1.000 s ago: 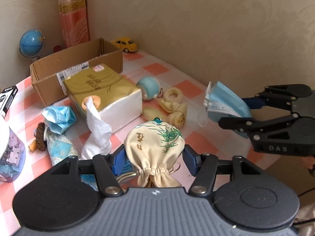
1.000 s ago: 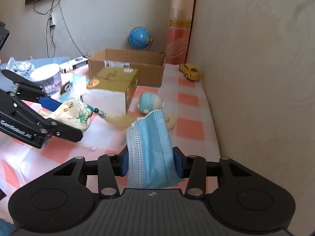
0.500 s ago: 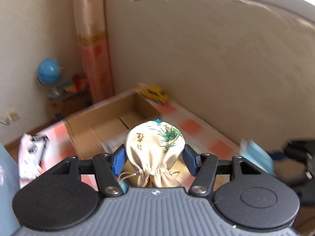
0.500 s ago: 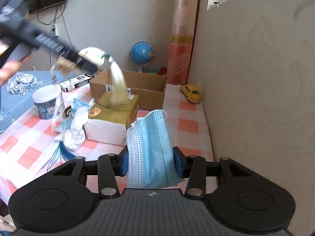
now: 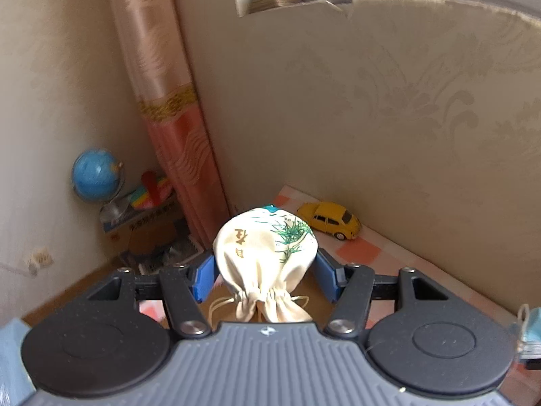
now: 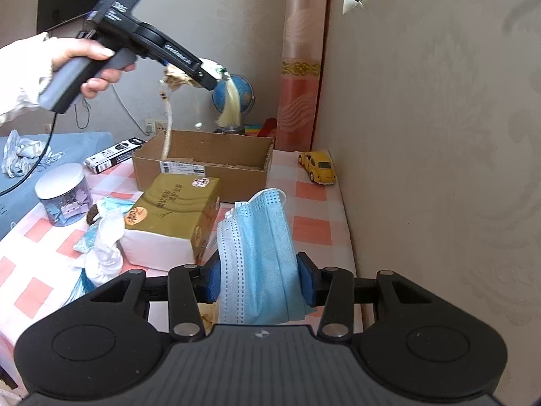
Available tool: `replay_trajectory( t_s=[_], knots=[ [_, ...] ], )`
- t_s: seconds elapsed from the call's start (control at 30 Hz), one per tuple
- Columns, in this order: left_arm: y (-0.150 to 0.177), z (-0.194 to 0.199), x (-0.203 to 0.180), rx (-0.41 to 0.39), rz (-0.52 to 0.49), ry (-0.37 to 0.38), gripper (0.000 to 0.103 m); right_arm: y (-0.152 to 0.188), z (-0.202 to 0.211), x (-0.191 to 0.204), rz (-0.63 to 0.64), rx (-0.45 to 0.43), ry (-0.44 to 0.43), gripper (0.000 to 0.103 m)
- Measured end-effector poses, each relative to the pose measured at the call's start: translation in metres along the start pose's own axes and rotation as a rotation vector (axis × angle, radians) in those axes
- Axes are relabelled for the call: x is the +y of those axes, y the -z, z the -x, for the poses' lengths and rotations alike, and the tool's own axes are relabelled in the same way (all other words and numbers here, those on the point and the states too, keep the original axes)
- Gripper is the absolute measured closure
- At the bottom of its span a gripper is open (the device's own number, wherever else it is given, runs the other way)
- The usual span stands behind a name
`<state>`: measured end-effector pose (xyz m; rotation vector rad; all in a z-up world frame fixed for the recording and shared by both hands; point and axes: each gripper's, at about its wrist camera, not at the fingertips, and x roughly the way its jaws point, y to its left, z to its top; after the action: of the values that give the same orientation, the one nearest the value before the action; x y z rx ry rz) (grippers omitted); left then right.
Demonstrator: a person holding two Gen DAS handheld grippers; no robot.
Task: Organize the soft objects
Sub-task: 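Carry the pouch and mask into the cardboard box and open both tools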
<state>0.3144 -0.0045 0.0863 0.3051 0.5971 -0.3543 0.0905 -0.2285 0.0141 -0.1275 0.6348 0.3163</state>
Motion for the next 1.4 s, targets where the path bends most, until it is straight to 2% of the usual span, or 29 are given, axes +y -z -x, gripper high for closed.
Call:
replay_trajectory(
  t_s=[0.17,0.33,0.4,0.47,0.6,0.73,0.97,1.23,1.4],
  knots=[
    [0.000,-0.035,-0.003,0.021,-0.051,0.037,0.043,-0.001,-0.010,-0.003,-0.017,0.021,0.011,0.054],
    [0.026,-0.051,0.006,0.094,-0.057,0.060,0.042,-0.002,-0.015,-0.004,-0.018,0.033,0.017,0.054],
    [0.033,-0.056,0.013,0.131,-0.038,0.044,0.028,-0.003,-0.019,-0.004,-0.019,0.040,0.018,0.054],
    [0.038,-0.057,0.020,0.133,-0.010,0.005,0.017,-0.005,-0.022,-0.003,-0.018,0.046,0.014,0.054],
    [0.045,-0.042,0.032,0.106,0.068,-0.015,0.015,-0.009,-0.022,0.004,-0.004,0.040,0.000,0.054],
    [0.052,-0.017,0.036,0.072,0.144,-0.004,0.008,-0.015,-0.020,0.011,0.010,0.032,-0.014,0.054],
    [0.093,0.053,0.005,0.019,0.250,0.045,0.001,-0.033,-0.026,0.019,0.025,0.018,-0.068,0.054],
    [0.166,0.111,-0.038,0.019,0.347,-0.071,0.000,-0.083,-0.064,0.028,0.078,-0.005,-0.129,0.054],
    [0.192,0.128,-0.042,0.018,0.399,-0.156,0.000,-0.126,-0.109,0.029,0.096,0.006,-0.156,0.054]
  ],
)
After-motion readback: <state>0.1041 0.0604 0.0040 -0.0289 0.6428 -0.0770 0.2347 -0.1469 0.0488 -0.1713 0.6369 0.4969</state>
